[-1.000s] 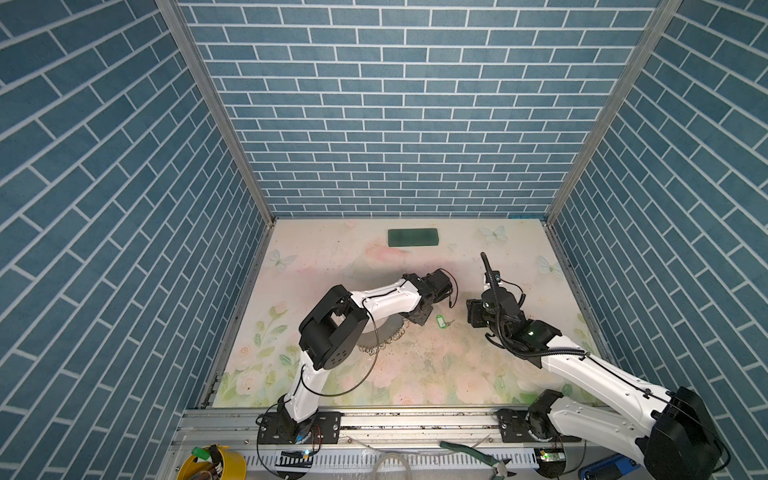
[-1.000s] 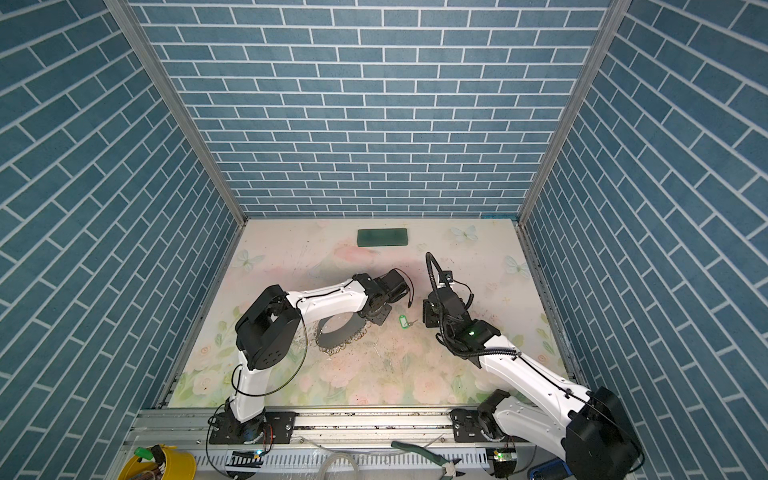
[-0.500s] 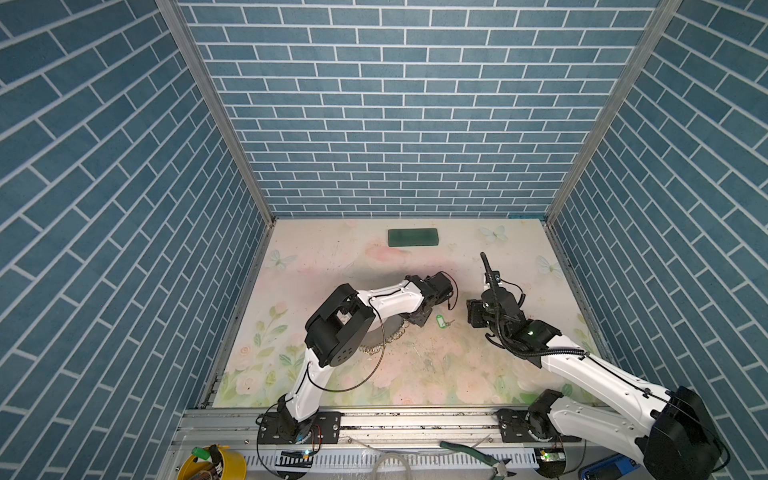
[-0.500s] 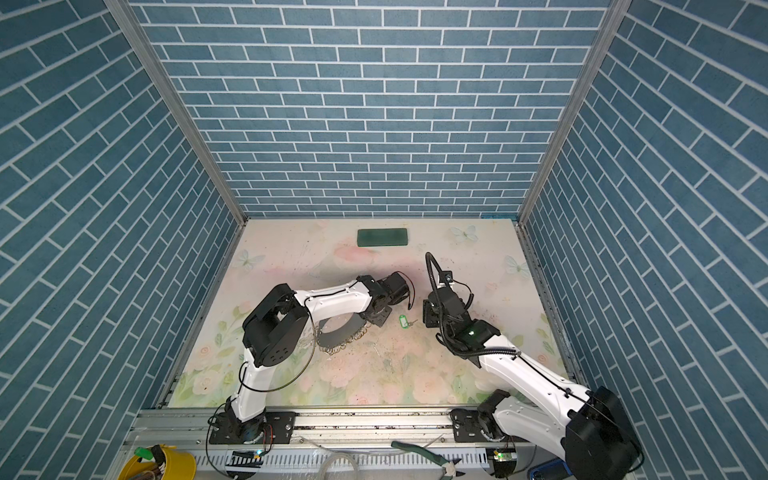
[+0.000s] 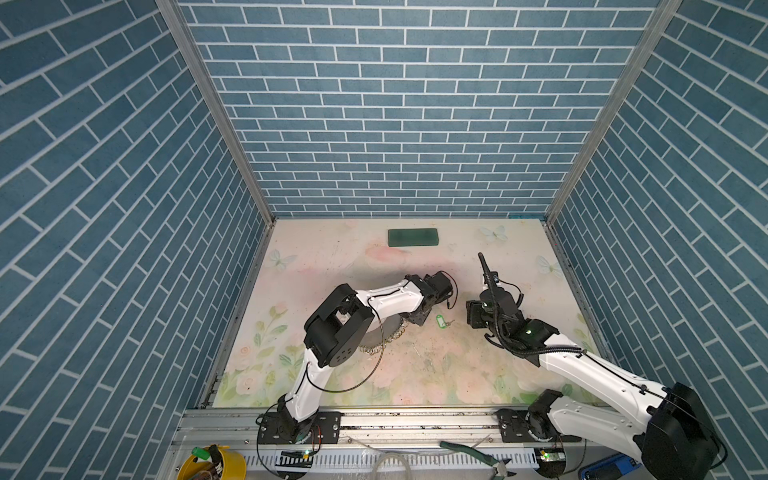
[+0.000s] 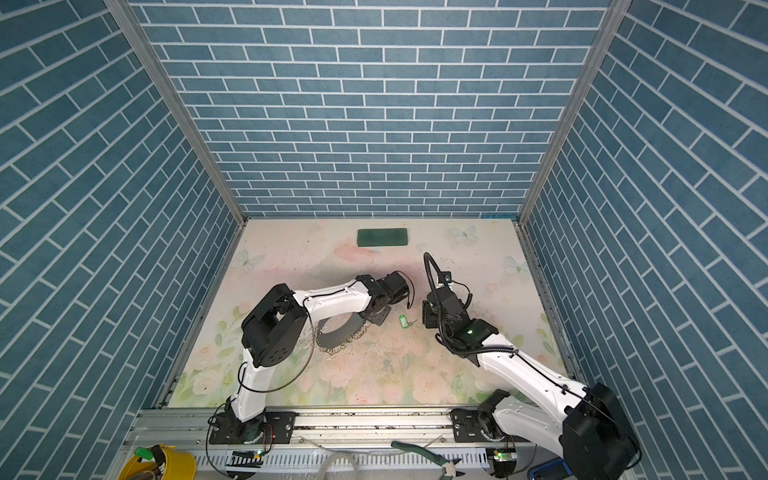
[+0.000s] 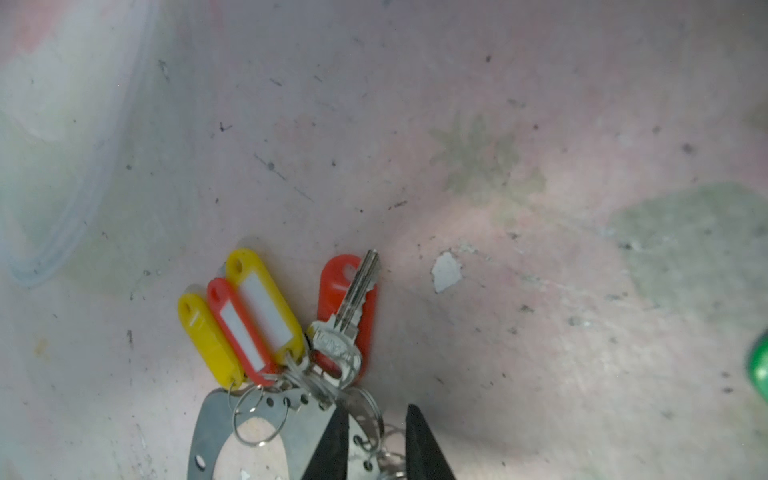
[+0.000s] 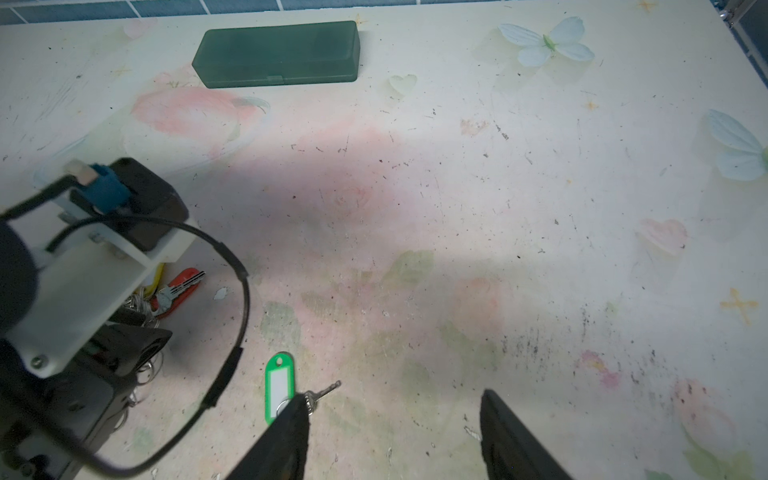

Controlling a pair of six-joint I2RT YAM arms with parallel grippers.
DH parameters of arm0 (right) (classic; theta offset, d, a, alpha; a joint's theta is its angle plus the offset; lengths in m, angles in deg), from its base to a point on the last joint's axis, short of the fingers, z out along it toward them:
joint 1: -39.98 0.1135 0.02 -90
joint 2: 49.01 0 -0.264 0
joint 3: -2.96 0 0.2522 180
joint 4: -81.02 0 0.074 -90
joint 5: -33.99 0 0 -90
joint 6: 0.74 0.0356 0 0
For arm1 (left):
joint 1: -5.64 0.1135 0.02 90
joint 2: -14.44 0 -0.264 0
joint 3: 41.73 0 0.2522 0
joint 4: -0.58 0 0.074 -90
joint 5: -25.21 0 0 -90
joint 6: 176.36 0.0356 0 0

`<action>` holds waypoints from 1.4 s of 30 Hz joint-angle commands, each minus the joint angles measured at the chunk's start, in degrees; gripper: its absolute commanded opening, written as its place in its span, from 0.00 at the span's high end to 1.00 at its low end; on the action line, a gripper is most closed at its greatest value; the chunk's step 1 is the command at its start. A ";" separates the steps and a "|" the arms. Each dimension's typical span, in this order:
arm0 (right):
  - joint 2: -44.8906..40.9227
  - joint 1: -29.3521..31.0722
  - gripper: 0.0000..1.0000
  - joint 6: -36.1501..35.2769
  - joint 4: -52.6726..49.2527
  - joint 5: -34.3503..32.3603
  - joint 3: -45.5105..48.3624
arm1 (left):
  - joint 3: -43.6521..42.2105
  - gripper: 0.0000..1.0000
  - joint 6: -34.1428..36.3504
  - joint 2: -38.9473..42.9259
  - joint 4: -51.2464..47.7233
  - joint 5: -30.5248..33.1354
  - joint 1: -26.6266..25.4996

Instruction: Put the keys on the keyring

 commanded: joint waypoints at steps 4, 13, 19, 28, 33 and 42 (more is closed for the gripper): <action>0.95 -0.25 0.34 2.31 -0.18 0.17 -0.17 | -2.25 0.64 -0.19 3.46 0.12 -0.96 -0.24; 0.42 -0.33 0.34 2.36 -0.95 -0.09 -0.29 | -5.33 0.67 2.85 4.72 1.63 -5.45 -0.95; 0.21 -0.30 0.35 2.58 -0.88 0.01 -0.11 | -6.12 0.65 2.96 3.74 1.45 -5.22 -0.85; -0.07 -0.33 0.34 2.66 -1.20 0.09 -0.08 | -6.08 0.64 3.62 2.79 3.20 -6.61 0.50; -0.26 -0.34 0.35 2.62 -1.47 -0.06 0.05 | -5.65 0.70 3.95 2.39 3.46 -8.45 0.83; -0.11 -0.35 0.34 2.62 -1.28 -0.04 0.14 | -7.04 0.75 3.36 5.08 3.00 -8.43 0.82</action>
